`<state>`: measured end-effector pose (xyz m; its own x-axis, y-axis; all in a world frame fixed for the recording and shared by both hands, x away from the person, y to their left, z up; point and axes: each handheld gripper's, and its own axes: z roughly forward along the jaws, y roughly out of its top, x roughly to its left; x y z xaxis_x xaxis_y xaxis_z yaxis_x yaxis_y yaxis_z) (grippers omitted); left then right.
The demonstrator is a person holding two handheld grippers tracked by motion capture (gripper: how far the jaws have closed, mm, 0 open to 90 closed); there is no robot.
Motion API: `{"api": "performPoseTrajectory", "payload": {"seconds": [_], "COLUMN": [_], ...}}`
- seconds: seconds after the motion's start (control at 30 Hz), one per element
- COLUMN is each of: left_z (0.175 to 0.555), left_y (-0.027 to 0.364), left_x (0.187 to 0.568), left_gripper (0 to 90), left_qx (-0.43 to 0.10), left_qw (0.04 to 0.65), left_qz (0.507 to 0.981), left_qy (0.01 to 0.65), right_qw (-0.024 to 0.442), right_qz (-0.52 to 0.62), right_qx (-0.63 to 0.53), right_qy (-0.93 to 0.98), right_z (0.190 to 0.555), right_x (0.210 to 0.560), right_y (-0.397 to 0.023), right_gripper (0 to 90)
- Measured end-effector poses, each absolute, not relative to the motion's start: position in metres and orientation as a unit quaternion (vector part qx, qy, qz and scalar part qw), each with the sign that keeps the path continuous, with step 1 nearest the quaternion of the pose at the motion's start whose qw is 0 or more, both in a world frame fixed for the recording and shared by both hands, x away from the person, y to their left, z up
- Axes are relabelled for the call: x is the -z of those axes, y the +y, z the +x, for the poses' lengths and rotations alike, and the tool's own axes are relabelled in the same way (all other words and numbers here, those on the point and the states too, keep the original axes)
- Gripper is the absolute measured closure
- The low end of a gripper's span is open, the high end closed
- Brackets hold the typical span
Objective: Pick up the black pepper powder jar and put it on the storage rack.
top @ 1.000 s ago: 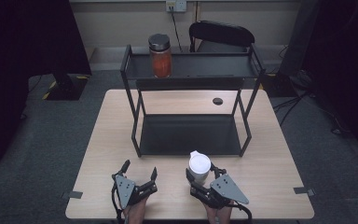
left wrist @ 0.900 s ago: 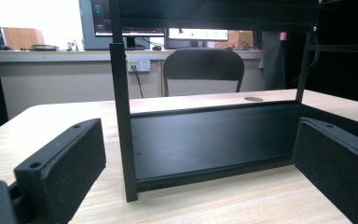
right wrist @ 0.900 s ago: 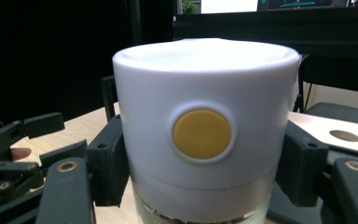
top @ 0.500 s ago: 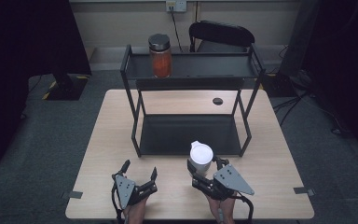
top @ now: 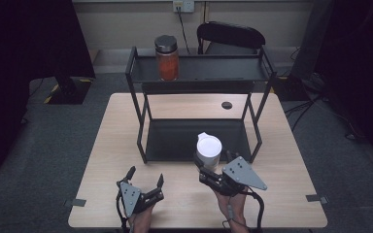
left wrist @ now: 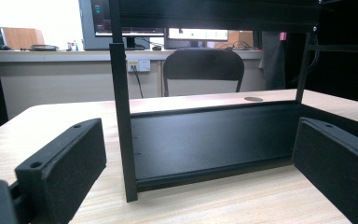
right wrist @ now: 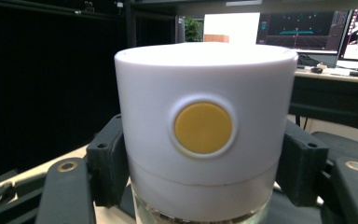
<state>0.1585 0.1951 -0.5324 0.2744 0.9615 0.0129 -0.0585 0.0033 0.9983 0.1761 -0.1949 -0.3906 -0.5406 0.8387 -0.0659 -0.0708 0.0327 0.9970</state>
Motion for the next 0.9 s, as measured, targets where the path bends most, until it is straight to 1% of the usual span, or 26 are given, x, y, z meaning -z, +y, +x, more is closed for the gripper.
{"api": "performPoseTrajectory", "payload": {"seconds": [0.43,0.67,0.9], "left_z": [0.158,0.158,0.158], "left_y": [0.195,0.195,0.195], "left_x": [0.532,0.532,0.532], "left_gripper": [2.1,2.0,2.0], "left_qx": [-0.441,-0.441,-0.441], "left_qw": [0.578,0.578,0.578], "left_qz": [0.551,0.551,0.551], "left_qy": [0.41,0.41,0.41], "right_qw": [0.375,0.38,0.396], "right_qz": [0.304,0.309,0.302], "right_qx": [-0.636,-0.639,-0.64], "right_qy": [0.602,0.593,0.585], "right_z": [0.193,0.198,0.205], "right_x": [0.369,0.353,0.33], "right_y": [-0.195,-0.195,-0.195], "right_gripper": [30.4,30.4,30.4]}}
